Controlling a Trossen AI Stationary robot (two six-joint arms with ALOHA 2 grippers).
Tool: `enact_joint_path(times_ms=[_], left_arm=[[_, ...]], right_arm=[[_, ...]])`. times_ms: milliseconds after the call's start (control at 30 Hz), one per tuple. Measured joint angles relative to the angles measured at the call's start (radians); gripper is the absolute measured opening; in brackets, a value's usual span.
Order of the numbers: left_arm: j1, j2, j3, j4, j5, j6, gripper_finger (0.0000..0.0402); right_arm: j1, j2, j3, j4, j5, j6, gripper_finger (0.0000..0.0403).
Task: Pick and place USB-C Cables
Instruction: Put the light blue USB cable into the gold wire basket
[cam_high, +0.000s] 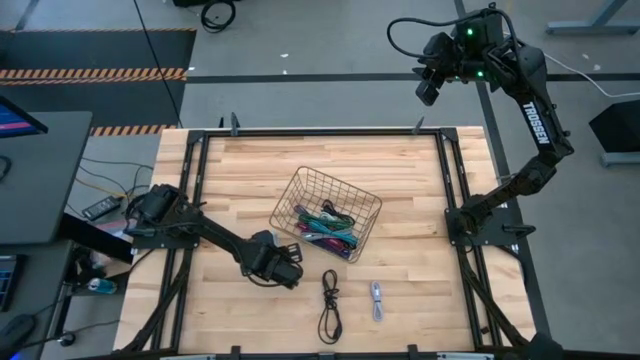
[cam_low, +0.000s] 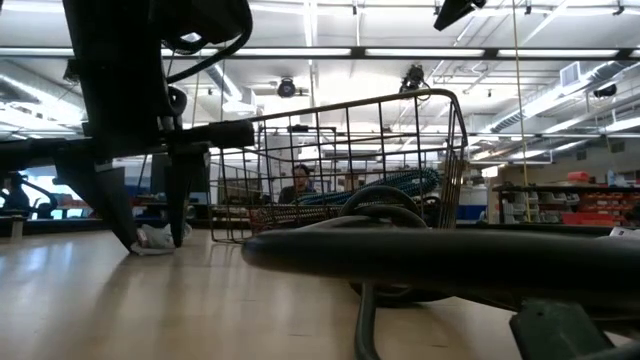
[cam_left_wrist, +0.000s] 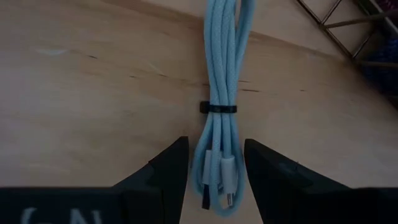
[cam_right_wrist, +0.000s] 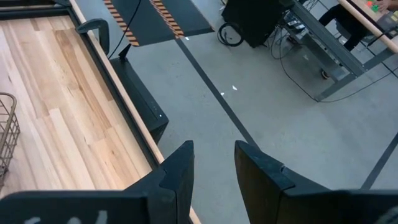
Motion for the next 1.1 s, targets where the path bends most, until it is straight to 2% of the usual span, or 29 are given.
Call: enact_joint_path(times_ms=[100, 167, 333, 500, 533, 600, 867, 1000, 1100], left_arm=[[0.000, -0.007, 0.000, -0.005, 0.005, 0.000, 0.0158], [0.000, -0.008, -0.001, -0.008, 0.008, 0.000, 0.0139], [-0.005, -0.020, -0.002, -0.004, 0.011, 0.042, 0.0054], [-0.009, -0.043, 0.033, -0.021, 0.029, 0.106, 0.0053], [-0.010, -0.055, 0.052, -0.037, 0.029, 0.126, 0.0037], [-0.011, -0.080, 0.100, -0.091, 0.024, 0.161, 0.0019], [-0.011, -0.102, 0.408, -0.481, 0.006, 0.436, 0.0019], [-0.002, -0.104, 0.558, -0.621, -0.128, 0.554, 0.0019], [0.012, -0.106, 0.655, -0.701, -0.182, 0.608, 0.0019]], right_arm=[[0.000, 0.000, 0.000, 0.001, 0.000, 0.001, 0.0122], [0.000, 0.000, 0.000, 0.000, 0.000, 0.004, 0.0122], [0.000, 0.000, 0.000, 0.000, 0.000, 0.004, 0.0122], [0.000, 0.000, 0.000, 0.000, 0.001, 0.005, 0.0122], [0.000, 0.000, 0.000, 0.000, 0.001, 0.005, 0.0122], [0.000, 0.000, 0.000, 0.000, 0.001, 0.007, 0.0122], [0.000, 0.000, 0.000, -0.004, 0.001, 0.023, 0.0122], [0.000, 0.000, 0.000, -0.004, 0.001, 0.043, 0.0122], [0.000, 0.000, 0.000, -0.006, 0.001, 0.054, 0.0122]])
